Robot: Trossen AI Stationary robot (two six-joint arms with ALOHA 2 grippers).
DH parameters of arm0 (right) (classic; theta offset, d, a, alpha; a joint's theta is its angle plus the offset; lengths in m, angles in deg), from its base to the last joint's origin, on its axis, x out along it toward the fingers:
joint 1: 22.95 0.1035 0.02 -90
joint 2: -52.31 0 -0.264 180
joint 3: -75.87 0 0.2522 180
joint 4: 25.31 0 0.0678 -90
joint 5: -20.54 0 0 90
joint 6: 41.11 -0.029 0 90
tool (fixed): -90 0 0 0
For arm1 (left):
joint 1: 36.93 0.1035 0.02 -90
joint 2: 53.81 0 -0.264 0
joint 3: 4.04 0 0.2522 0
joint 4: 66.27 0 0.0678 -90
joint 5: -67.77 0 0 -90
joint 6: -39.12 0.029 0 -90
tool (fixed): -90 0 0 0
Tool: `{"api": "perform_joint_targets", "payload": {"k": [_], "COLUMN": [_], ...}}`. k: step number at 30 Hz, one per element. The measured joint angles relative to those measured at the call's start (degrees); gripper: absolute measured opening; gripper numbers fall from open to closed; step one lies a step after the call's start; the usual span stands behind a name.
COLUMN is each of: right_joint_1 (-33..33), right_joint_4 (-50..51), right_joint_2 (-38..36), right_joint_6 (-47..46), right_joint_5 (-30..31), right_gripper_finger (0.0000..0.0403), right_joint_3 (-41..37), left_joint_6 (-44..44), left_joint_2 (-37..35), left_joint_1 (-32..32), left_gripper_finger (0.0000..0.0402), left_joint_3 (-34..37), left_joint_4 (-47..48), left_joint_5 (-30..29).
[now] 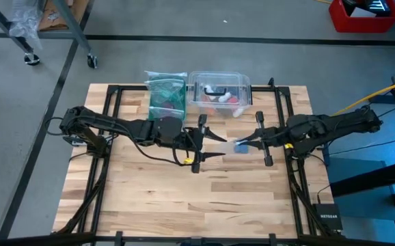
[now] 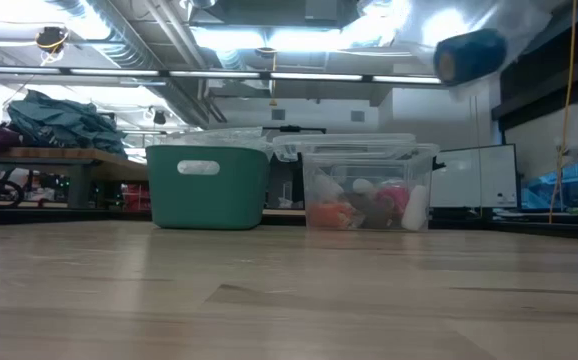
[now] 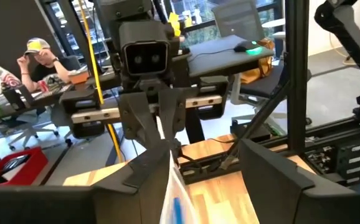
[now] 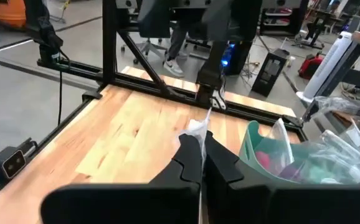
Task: Roll bandage
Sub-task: Close the transparent zip bag
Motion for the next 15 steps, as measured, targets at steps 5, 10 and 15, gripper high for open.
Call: {"api": "perform_joint_targets", "payload": {"k": [5, 10, 15], "right_joint_1": [0.0, 0.0, 0.0], "right_joint_4": [-1.2, -3.5, -4.8], "right_joint_2": [1.5, 3.5, 5.5], "right_joint_6": [0.0, 0.2, 1.3], "right_joint_5": [0.3, 0.5, 0.5], "right_gripper_finger": [0.0001, 0.0001, 0.0001], "right_joint_3": [0.0, 0.0, 0.0], "left_joint_6": [-0.9, -3.6, -3.9], "left_joint_2": [0.5, 2.3, 4.4], "left_joint_1": [1.1, 2.2, 2.4], "left_gripper_finger": [0.0181, 0.0176, 0.0175], "left_joint_3": [0.0, 0.0, 0.0], "left_joint_4": [-0.2, 0.1, -0.3], "left_joint_5": [0.0, 0.0, -0.1]}}
